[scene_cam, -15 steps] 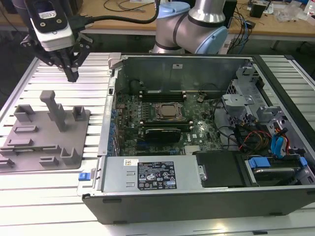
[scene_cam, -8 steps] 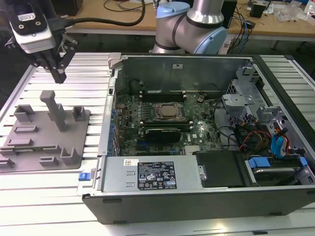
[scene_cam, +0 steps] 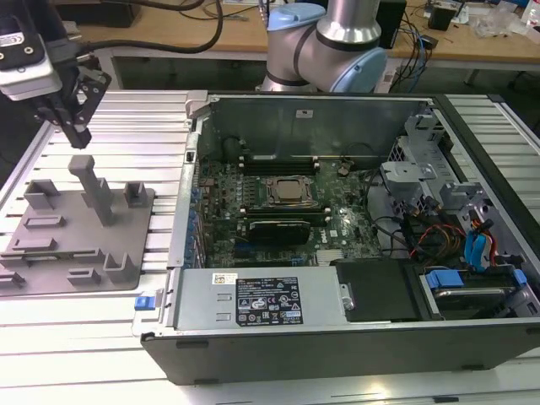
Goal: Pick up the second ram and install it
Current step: 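Reach for the second ram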
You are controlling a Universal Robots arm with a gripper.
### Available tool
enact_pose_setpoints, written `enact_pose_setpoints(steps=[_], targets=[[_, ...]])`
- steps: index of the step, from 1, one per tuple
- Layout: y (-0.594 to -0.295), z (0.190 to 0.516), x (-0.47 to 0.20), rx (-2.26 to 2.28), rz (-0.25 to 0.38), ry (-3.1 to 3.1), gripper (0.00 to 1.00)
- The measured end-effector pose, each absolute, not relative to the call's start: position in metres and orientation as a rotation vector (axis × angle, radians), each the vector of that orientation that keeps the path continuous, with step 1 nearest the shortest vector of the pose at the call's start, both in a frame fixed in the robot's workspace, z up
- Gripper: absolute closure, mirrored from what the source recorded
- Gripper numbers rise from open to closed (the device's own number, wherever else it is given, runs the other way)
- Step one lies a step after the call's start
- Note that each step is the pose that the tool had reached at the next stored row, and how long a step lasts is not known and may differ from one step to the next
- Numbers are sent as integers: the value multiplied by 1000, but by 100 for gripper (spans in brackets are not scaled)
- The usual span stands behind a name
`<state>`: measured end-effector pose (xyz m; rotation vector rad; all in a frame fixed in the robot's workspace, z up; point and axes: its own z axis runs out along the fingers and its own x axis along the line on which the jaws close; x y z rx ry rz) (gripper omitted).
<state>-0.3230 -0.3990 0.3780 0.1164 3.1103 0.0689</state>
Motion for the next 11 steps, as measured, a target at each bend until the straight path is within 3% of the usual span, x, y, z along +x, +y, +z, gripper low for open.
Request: enact_pose_setpoints(steps=[11], targets=[[-402, 369, -356, 116, 69, 3110, 92]])
